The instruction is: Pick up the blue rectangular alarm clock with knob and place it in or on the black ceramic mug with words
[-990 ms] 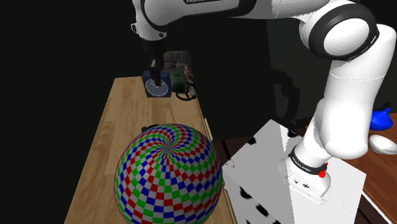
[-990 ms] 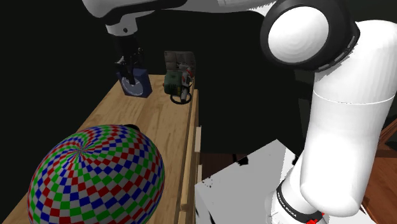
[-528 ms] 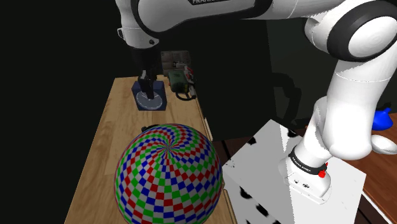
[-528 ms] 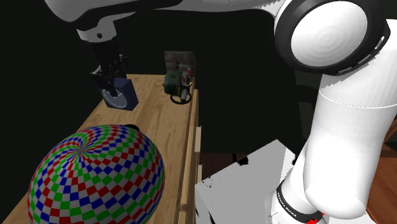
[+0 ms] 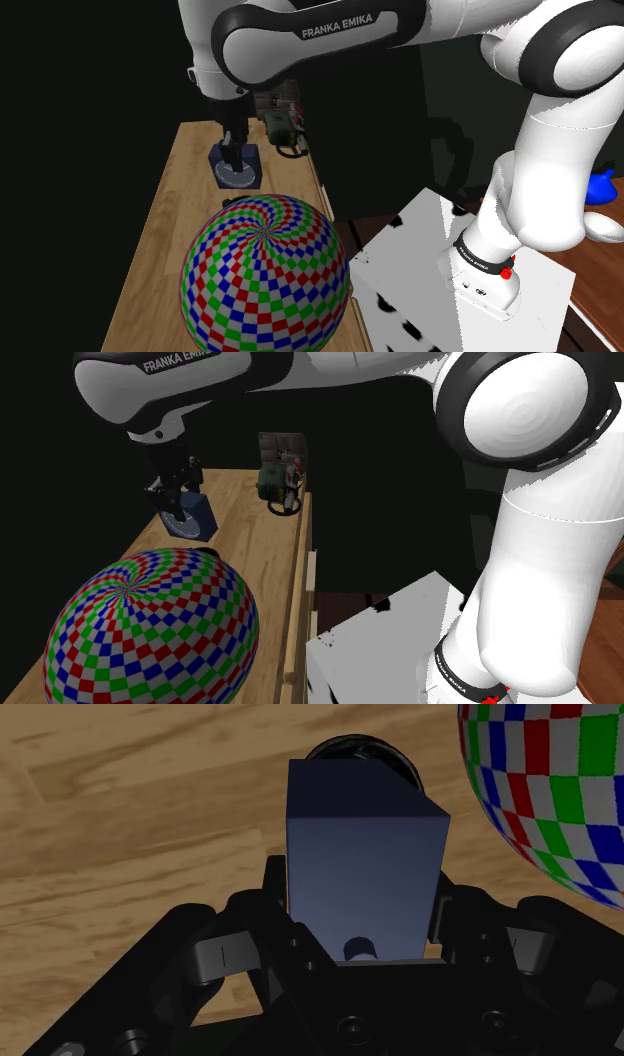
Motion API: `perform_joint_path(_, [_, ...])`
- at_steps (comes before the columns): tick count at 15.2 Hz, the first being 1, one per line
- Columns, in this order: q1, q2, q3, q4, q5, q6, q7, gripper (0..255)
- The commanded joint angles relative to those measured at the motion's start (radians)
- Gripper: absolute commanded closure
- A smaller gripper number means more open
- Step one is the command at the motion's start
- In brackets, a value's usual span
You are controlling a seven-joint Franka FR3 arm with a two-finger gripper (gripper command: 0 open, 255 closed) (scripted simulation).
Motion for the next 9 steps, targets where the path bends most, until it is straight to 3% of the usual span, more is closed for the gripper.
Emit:
perform_joint_path(1, [0.000, 0.002, 0.000, -0.027, -0.001, 0.030, 0.001, 255])
perform_joint_path(9, [-0.001, 0.017, -0.002, -0.114, -0.005, 0.131, 0.004, 255])
